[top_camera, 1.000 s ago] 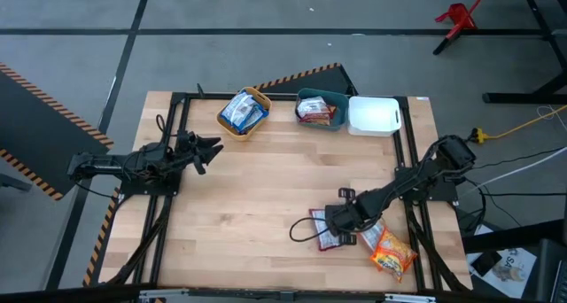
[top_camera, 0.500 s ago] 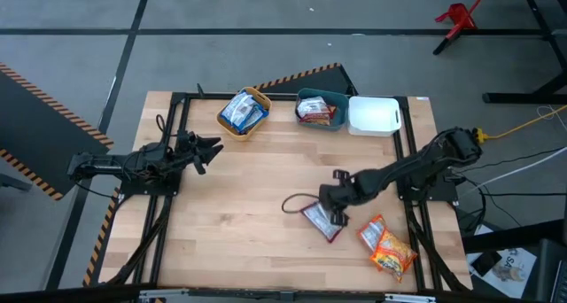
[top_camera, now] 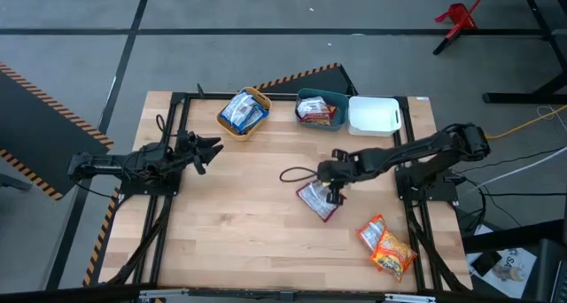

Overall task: Sort Maruchan noodles
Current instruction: Put the red noodle pack into the blue bin

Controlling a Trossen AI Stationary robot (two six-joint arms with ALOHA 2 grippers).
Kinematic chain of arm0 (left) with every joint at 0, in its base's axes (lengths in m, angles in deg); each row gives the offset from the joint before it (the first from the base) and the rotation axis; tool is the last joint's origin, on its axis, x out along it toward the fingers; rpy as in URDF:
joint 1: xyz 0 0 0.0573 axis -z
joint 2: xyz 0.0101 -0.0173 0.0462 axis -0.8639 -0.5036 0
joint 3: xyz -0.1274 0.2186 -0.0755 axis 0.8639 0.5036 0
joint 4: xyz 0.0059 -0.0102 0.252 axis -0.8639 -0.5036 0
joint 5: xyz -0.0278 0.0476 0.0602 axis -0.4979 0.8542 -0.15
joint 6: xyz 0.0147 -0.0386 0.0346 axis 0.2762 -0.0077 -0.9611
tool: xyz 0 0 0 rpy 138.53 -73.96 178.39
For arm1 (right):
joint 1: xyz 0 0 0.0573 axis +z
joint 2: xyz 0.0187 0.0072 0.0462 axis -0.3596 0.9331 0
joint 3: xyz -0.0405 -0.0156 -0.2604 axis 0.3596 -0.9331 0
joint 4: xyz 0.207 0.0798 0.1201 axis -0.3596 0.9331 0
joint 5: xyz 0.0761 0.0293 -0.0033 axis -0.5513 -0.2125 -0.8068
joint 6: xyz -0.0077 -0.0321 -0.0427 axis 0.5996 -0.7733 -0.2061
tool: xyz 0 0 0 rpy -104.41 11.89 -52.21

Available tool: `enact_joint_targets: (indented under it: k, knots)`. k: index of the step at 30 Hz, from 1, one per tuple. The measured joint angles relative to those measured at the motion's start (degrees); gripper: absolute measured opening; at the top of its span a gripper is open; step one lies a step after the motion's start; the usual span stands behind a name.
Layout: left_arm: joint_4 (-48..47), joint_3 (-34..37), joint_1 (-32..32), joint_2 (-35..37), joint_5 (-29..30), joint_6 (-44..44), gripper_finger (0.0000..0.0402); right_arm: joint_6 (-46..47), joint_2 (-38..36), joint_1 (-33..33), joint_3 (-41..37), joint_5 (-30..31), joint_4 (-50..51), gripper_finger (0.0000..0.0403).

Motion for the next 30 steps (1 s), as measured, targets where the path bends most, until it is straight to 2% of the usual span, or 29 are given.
enact_joint_targets:
  k: [9, 11, 13, 16, 19, 25, 30]
  knots:
    - [0.02, 0.00, 0.02, 0.00, 0.09, 0.55, 0.0212, -0.37, -4.38, -4.78, 0.02, -0.31, 0.15, 0.0000]
    - [0.02, 0.00, 0.02, 0.00, 0.05, 1.11, 0.0212, 2.23, -4.54, -5.28, 0.04, -3.94, 0.72, 0.0004]
    - [0.02, 0.00, 0.02, 0.01, 0.00, 1.14, 0.0212, 3.53, -4.52, -5.45, 0.04, -10.67, 2.99, 0.0018]
    - [0.02, 0.00, 0.02, 0.02, -0.02, 1.14, 0.0212, 3.82, -4.29, -3.22, 0.04, -16.98, 6.81, 0.0061]
    - [0.02, 0.00, 0.01, 0.02, -0.02, 1.08, 0.0212, 5.14, -4.26, 0.23, 0.04, -17.65, 8.64, 0.0126]
    - [0.02, 0.00, 0.02, 0.02, -0.02, 1.05, 0.0212, 7.18, -3.63, 6.45, 0.04, -7.58, 4.13, 0.0272]
    - [0.02, 0.00, 0.00, 0.02, 0.02, 1.04, 0.0212, 11.17, -0.70, 6.99, 0.04, -6.84, 5.35, 0.0336]
